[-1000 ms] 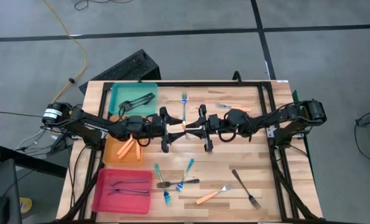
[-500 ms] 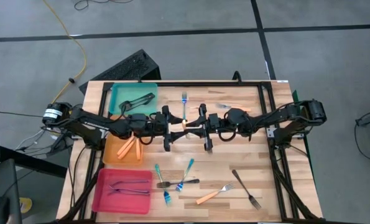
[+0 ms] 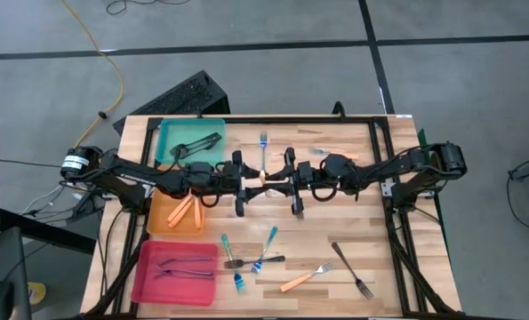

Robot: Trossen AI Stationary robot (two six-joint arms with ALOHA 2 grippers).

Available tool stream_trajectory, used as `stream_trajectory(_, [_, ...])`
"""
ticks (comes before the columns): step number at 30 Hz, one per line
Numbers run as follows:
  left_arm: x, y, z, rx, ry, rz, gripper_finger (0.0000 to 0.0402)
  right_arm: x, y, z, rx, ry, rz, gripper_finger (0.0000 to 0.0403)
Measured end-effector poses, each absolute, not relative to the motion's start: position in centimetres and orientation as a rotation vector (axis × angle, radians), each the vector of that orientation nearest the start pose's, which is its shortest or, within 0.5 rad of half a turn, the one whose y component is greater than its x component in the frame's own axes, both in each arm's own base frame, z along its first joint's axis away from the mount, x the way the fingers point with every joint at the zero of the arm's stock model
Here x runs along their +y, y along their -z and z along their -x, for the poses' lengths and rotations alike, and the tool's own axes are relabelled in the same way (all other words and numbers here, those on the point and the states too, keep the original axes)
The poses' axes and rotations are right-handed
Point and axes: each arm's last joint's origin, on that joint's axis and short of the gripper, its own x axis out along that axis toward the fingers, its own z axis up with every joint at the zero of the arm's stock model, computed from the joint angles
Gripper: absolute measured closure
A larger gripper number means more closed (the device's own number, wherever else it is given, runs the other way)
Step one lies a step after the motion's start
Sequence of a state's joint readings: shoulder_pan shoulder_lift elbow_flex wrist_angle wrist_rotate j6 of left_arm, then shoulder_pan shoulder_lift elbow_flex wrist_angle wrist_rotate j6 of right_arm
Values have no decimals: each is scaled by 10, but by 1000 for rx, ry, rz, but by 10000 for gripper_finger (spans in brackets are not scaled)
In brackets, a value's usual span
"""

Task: Sort silverware by color (type)
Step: Put the orange fork into the orange bin

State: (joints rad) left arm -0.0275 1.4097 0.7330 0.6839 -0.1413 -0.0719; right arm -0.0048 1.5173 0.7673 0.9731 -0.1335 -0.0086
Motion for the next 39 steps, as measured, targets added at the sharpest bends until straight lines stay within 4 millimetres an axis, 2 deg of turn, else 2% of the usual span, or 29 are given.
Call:
stream_trajectory(2, [-4, -258, -303, -12, -116, 67, 275, 2, -265, -320, -223, -123, 23, 329])
stream_trajectory(7, [-4, -257, -303, -2, -117, 45, 376, 2, -264, -320, -214, -112, 19, 297])
stream_trajectory(17, [-3, -256, -302, 15, -178, 48, 376, -4, -263, -320, -191, -96, 27, 277])
stream_trajectory(22, [1, -260, -293, 66, -276, 56, 376, -14, -283, -305, -192, -82, 52, 254])
stream_trajectory(27, [4, -273, -276, 162, -385, 101, 376, -17, -296, -284, -96, -70, 70, 234])
stream_trajectory(31, [7, -282, -257, 298, -547, 248, 376, -17, -304, -264, -1, -28, 74, 230])
stream_trajectory(39, [5, -309, -214, 572, -746, 495, 376, -17, -304, -239, 168, 31, 43, 241])
